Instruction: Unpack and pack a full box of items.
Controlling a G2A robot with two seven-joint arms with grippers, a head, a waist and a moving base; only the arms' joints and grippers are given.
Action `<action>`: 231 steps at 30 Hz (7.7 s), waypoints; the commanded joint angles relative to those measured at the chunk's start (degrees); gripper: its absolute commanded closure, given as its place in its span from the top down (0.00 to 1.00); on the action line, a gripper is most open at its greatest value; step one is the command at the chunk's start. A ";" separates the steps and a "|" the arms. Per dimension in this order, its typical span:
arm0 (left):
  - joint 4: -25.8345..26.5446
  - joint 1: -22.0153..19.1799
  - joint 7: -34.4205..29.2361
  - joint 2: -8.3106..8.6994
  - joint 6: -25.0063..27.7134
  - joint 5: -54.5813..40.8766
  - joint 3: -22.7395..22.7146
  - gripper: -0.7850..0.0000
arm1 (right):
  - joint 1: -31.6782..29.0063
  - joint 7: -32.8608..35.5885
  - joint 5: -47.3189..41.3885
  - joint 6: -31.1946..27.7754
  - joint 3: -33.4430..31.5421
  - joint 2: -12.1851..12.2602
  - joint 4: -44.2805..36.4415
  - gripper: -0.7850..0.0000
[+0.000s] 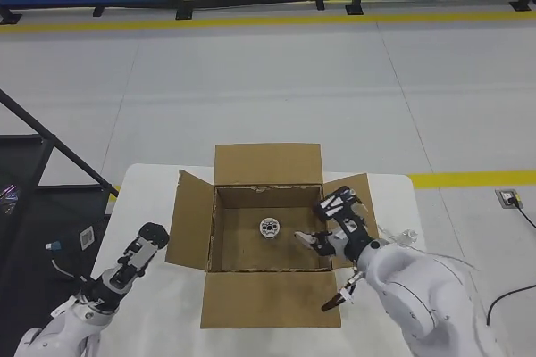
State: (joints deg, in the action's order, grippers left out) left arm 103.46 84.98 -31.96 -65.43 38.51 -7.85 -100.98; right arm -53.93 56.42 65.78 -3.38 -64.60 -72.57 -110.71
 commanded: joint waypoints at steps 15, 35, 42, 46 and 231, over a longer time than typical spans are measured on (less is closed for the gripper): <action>0.03 2.42 0.90 0.14 1.32 -0.87 -1.65 1.00 | 23.41 -12.87 -13.34 4.53 24.06 -10.34 47.46 1.00; 0.03 2.42 0.90 0.14 1.32 -0.87 -1.65 1.00 | 29.47 -20.11 -14.28 5.25 28.76 -17.26 64.06 0.00; 0.03 2.42 0.90 0.14 1.32 -0.87 -1.65 1.00 | 24.42 -17.82 -11.27 6.00 23.79 -14.57 50.36 0.00; 0.03 2.42 0.90 0.14 1.32 -0.87 -1.65 1.00 | 16.08 -12.89 -5.10 7.46 18.54 -11.27 32.31 0.00; 0.03 2.42 0.90 0.14 1.32 -0.87 -1.65 1.00 | -23.38 2.11 -6.31 -11.17 -30.68 7.88 15.60 0.00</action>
State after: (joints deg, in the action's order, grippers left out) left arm 103.49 87.40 -31.06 -65.29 39.83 -8.72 -102.63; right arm -77.37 58.53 59.50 -14.54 -95.33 -64.72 -95.18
